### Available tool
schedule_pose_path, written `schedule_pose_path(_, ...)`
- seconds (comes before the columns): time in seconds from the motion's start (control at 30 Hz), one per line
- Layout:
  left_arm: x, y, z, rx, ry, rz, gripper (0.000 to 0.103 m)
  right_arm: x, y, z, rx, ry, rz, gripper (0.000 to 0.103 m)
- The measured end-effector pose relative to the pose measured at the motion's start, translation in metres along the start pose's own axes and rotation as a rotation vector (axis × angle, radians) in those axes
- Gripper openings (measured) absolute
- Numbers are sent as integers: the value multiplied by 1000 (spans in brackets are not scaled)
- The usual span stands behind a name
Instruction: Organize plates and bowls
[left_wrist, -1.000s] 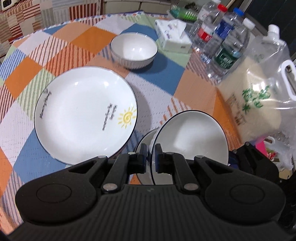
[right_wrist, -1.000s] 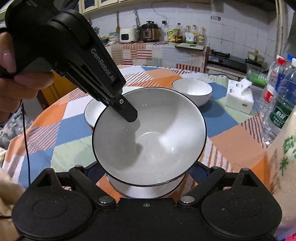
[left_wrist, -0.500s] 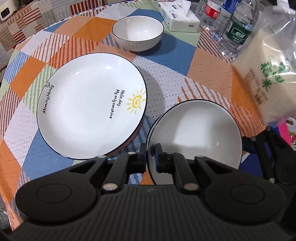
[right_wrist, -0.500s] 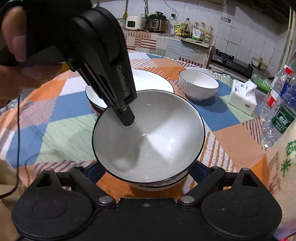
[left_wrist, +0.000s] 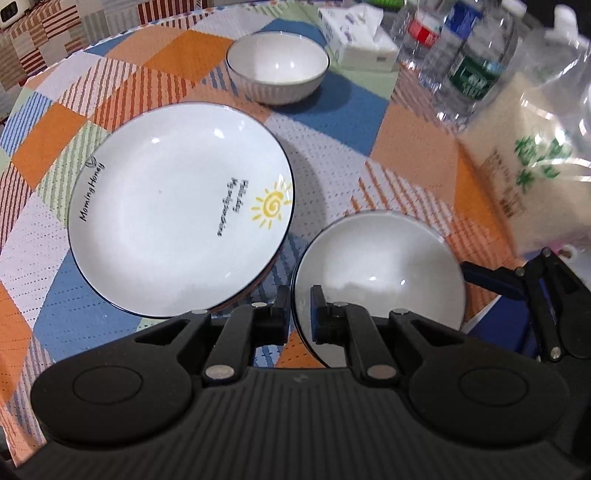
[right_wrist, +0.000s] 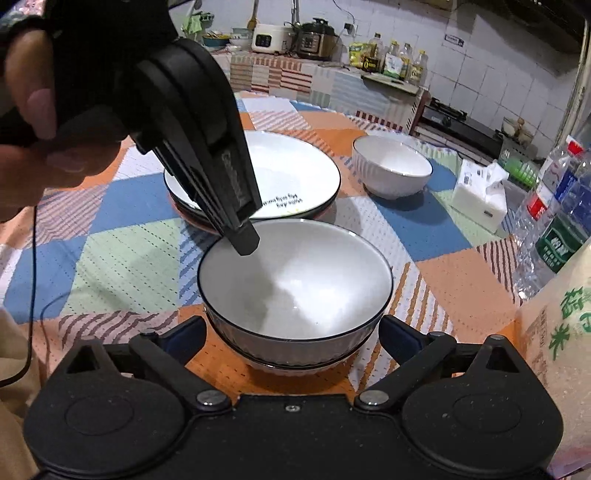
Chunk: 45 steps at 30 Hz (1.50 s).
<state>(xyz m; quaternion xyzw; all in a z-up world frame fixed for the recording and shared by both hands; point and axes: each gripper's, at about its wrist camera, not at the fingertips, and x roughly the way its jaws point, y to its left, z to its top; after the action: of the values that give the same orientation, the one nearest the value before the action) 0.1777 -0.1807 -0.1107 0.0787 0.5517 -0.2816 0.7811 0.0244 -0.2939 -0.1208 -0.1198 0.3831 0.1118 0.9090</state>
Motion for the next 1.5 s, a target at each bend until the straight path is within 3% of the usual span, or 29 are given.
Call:
schedule_pose_path(0.27,-35,20,24,-39,-88,-43,11,-28,-29,28,22,-57,38,101)
schedule_pose_path(0.4,-47,21,40,84,-126,31,11,-38,-57,56,64,-103,66,100)
schedule_pose_path(0.53,-55,30,57,129,-128,40,17,-34,-83,91,114,-113,64,100)
schedule_pose_path(0.73,-43,49,87,100,-147,56,32,-4,-113,137,204,-45,155,87)
schedule_pose_path(0.9,-14,65,109,64,-159,71,32,44,-135,158,312,53,158,68)
schedule_pose_path(1.03,10,74,124,23,-161,74,32,103,-172,158,599,182,98,69)
schedule_pose_path(1.13,20,76,134,2,-198,68,32,139,-195,148,761,193,136,69)
schedule_pose_path(1.27,40,81,149,-69,-213,54,32,170,-200,137,790,174,88,61)
schedule_pose_path(1.37,61,84,160,-156,-165,46,32,183,-195,123,825,137,84,58)
schedule_pose_path(1.5,73,85,169,-204,-190,46,32,194,-196,108,876,92,100,51)
